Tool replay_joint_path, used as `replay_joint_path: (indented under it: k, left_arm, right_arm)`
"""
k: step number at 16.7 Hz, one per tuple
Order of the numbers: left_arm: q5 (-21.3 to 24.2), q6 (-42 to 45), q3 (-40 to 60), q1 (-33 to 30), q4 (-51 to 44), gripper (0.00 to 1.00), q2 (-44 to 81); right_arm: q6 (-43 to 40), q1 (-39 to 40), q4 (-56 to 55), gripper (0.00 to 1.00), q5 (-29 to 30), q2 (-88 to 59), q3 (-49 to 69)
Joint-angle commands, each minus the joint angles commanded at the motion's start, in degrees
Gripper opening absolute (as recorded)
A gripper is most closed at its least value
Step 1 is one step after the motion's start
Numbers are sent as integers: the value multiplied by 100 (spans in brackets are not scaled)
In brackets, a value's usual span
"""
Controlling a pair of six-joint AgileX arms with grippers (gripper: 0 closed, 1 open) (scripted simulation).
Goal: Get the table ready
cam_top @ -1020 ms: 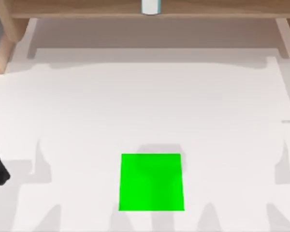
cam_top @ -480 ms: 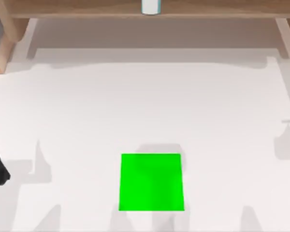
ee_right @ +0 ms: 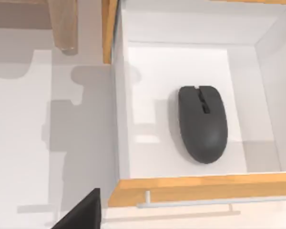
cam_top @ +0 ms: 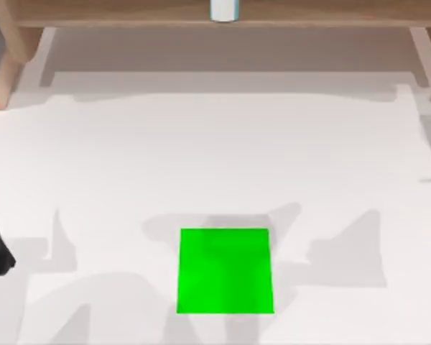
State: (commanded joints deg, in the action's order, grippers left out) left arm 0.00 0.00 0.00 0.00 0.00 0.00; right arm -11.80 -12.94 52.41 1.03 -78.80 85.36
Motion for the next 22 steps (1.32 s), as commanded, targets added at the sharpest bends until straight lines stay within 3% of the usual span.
replay_joint_path:
  k: [5,10,14,22]
  left_arm:
    - [0,0,0,0,0,100,0]
    - [0,0,0,0,0,100,0]
    - [0,0,0,0,0,100,0]
    - [0,0,0,0,0,100,0]
  right_arm:
    - [-565,-529,1398,100,-16,-3378,2909]
    - [-996,-859,2177,100,-143,-5866,4686]
    - [-1158,-871,2335,100,-290,-6845,5337]
    - [-1171,-856,2317,100,-311,-6978,5399]
